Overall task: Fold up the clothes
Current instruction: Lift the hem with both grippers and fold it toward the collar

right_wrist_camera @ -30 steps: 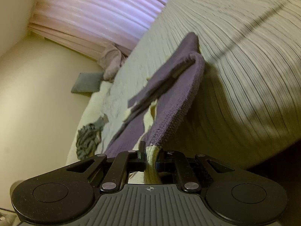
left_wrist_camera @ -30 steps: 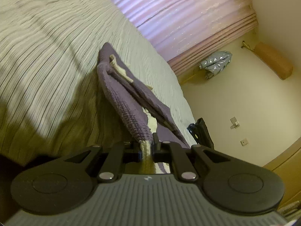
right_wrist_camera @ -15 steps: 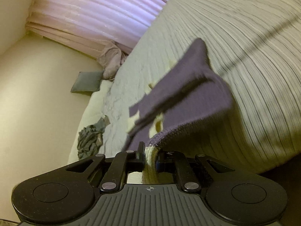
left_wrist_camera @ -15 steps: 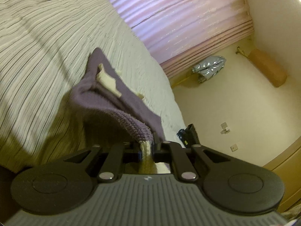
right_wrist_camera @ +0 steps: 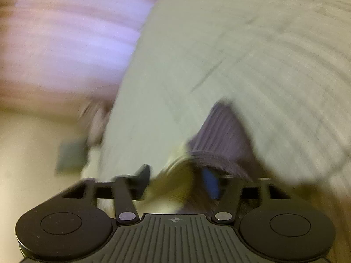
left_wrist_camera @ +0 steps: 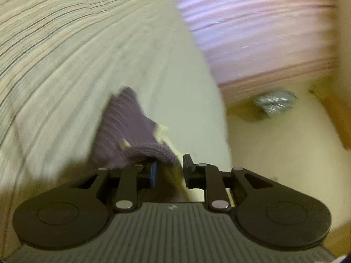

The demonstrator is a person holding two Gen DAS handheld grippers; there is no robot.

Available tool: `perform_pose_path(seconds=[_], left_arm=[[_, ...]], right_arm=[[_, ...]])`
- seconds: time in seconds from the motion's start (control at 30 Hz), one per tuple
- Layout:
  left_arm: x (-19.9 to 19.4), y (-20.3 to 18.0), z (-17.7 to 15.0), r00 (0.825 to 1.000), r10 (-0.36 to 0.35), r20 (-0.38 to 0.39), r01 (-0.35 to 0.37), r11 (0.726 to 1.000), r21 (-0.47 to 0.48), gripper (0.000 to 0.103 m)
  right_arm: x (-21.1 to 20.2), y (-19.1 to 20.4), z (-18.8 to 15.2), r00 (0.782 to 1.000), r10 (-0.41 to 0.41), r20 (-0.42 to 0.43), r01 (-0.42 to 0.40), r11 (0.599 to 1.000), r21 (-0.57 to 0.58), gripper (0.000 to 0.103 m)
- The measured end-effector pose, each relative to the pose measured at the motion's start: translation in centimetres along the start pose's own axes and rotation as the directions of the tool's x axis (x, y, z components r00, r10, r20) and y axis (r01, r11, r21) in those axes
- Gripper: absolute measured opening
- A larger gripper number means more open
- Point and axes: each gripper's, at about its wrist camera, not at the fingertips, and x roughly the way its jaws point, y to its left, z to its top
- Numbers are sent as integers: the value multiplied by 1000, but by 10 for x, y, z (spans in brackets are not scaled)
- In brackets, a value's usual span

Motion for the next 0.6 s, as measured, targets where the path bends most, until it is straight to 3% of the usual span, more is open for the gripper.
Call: perform_pose_path(seconds=[0.07, 0.17, 0.27, 0.4, 0.6], left_arm=[[-1, 2, 4, 1000, 11, 28, -12, 1000, 19, 20], [-6, -2, 8, 998, 39, 56, -45, 994, 101, 27], [-12, -11, 9, 994, 75, 77, -91, 970, 227, 28], [-5, -29, 9, 991, 112, 76, -132, 917, 376, 35], [33, -46, -3, 974, 219, 56, -213, 808, 550, 36]], right_arm=[[0, -1, 4, 999, 9, 36, -7, 999, -49, 60], [-8, 2, -1, 999, 14, 36, -5, 973, -230, 60], [-8, 10, -11, 997, -72, 42, 83, 883, -462, 60], [4, 14, -21, 996, -93, 10, 80, 802, -592, 60], [46, 27, -23, 986, -167, -2, 110, 659, -744, 60]])
